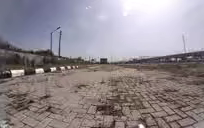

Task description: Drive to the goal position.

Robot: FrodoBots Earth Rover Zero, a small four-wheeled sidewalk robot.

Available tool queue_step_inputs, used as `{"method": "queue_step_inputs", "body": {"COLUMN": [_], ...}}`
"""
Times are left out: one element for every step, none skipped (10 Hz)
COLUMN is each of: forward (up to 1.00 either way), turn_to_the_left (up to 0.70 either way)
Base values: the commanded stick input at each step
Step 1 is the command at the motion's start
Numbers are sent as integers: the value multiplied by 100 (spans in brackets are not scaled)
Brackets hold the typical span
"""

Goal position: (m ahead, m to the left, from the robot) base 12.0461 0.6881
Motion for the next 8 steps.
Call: {"method": "queue_step_inputs", "body": {"forward": [100,100,100,100,100,100,100,100], "turn_to_the_left": [0,0,-1,-8,-32,-37,-36,-21]}}
